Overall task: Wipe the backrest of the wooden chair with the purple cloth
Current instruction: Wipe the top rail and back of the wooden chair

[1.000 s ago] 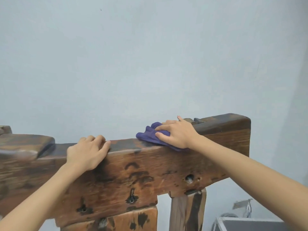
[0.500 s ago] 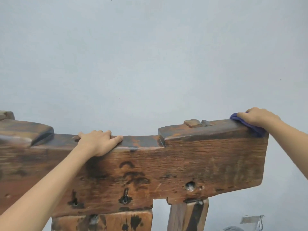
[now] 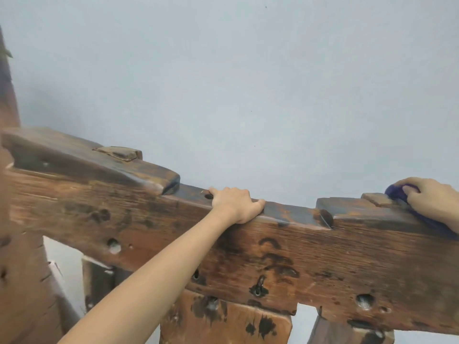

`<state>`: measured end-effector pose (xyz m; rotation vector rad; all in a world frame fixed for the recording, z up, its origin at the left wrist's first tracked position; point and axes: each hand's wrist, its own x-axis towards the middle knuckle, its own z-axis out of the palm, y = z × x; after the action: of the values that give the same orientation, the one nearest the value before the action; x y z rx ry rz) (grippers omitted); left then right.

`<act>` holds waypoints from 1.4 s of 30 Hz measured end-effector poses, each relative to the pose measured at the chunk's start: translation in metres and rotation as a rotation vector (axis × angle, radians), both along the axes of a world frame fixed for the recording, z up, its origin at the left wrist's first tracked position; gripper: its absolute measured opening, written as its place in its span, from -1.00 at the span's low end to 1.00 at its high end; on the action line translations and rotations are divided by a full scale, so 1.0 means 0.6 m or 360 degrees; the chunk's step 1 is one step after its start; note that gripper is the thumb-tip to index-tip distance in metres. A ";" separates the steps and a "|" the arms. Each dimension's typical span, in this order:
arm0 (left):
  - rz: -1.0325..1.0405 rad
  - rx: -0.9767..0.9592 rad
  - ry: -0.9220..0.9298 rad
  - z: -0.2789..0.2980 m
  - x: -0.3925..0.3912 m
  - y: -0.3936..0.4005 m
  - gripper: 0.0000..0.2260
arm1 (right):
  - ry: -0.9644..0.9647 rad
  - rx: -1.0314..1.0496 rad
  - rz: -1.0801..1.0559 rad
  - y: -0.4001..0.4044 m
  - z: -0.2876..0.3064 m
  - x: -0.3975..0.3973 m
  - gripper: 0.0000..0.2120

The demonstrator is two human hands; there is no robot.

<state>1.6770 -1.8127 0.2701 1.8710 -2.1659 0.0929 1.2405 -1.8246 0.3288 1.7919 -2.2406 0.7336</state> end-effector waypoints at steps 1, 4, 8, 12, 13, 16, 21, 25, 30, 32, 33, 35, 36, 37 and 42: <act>-0.0029 -0.0044 0.0026 -0.002 0.001 0.003 -0.44 | -0.0054 -0.0051 0.0070 0.000 -0.010 0.017 -0.71; -0.0120 -0.0125 0.0109 -0.007 0.015 0.012 -0.44 | -0.0038 -0.0108 0.0409 0.000 -0.033 0.122 -0.48; 0.0012 -0.0243 -0.0183 -0.004 0.097 0.016 -0.33 | 0.0133 0.0152 0.0798 0.026 -0.064 0.346 -0.73; 0.0342 -0.0611 -0.0297 0.022 0.320 0.005 -0.38 | -0.0040 0.0202 0.0737 0.000 -0.098 0.500 -0.70; 0.0451 -0.0678 -0.0218 0.029 0.387 0.004 -0.42 | -0.0130 0.0225 0.0737 -0.012 -0.098 0.532 -0.69; 0.0769 -0.0732 0.0050 0.032 0.550 -0.004 -0.49 | -0.0469 0.0172 0.0942 -0.037 -0.095 0.639 -0.68; 0.1067 -0.1050 0.0595 0.016 0.687 -0.033 -0.54 | -0.0720 -0.0173 0.1228 -0.031 -0.092 0.856 -0.73; 0.0744 -0.1600 0.1081 -0.017 0.732 -0.056 -0.61 | -0.0014 -0.0530 0.1442 -0.014 -0.076 0.964 -0.68; 0.0667 -0.1747 0.1430 -0.035 0.738 -0.070 -0.58 | 0.0021 -0.0086 0.1951 -0.064 -0.011 1.123 -0.65; 0.0874 -0.1717 0.1770 -0.041 0.745 -0.073 -0.56 | -0.0120 -0.0013 0.2059 -0.097 0.016 1.211 -0.63; 0.1000 -0.1659 0.1904 -0.046 0.744 -0.074 -0.54 | -0.0157 0.0016 0.2025 -0.115 0.026 1.246 -0.61; 0.1112 -0.1560 0.1950 -0.057 0.747 -0.077 -0.53 | -0.0229 0.0148 0.1889 -0.146 0.043 1.312 -0.51; 0.1114 -0.1548 0.1923 -0.060 0.749 -0.080 -0.53 | -0.0272 0.0255 0.1801 -0.158 0.051 1.341 -0.49; 0.1116 -0.1544 0.1907 -0.061 0.753 -0.083 -0.54 | -0.0307 0.0390 0.1689 -0.169 0.059 1.366 -0.51; 0.1133 -0.1552 0.1851 -0.061 0.753 -0.081 -0.51 | -0.0358 0.1200 0.1277 -0.195 0.079 1.404 -0.33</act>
<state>2.1289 -1.8615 0.2334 1.3684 -0.4620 0.1214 2.0829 -1.9418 0.3764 3.1941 -2.0148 0.1513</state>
